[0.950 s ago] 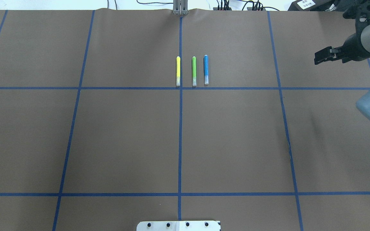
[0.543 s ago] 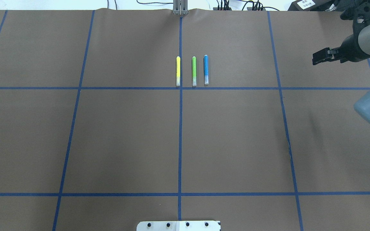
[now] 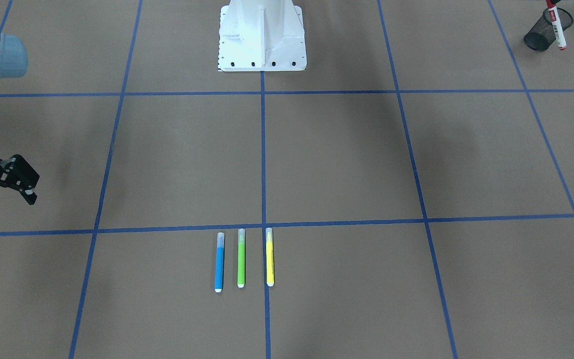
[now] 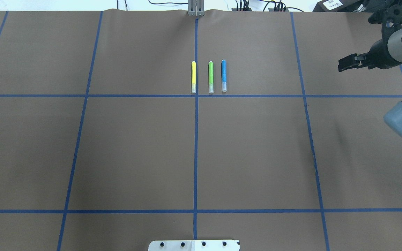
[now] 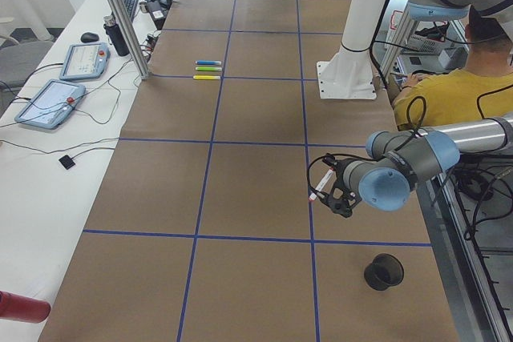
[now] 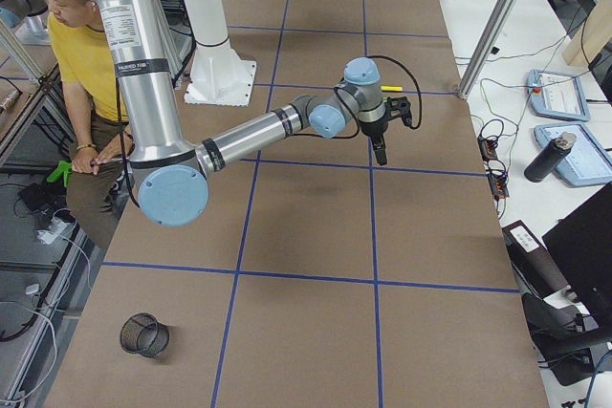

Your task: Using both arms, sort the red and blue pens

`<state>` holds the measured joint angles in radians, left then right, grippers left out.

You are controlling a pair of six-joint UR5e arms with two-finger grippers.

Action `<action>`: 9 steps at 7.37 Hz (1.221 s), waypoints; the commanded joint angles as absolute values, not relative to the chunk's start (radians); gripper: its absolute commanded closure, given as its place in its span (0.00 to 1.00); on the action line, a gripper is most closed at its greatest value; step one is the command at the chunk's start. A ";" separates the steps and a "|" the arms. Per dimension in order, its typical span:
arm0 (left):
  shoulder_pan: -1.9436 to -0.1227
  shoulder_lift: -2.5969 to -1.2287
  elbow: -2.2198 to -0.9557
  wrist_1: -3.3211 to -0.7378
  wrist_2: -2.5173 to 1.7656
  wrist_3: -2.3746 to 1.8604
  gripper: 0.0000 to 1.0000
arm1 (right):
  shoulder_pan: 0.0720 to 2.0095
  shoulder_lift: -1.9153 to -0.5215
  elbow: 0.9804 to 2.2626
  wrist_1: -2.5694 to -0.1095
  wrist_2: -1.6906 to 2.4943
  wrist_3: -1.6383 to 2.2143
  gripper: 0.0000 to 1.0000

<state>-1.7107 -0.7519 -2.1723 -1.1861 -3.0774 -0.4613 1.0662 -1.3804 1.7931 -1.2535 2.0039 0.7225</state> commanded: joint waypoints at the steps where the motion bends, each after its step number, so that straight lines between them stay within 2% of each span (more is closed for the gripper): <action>1: -1.778 -0.671 -2.105 -1.181 -3.105 -0.451 1.00 | 1.060 -1.381 1.792 -1.253 1.991 0.723 0.00; 4: -1.876 -0.644 -2.102 -1.098 -3.089 -0.454 1.00 | 1.048 -1.379 1.793 -1.253 1.974 0.723 0.00; 9: -1.897 -0.620 -1.987 -1.100 -3.004 -0.448 1.00 | 1.040 -1.381 1.792 -1.240 1.956 0.721 0.00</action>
<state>-1.8922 -0.6309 -2.0073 -1.0995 -3.0604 -0.4494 1.0416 -1.3793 1.7931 -1.2493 1.9577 0.7216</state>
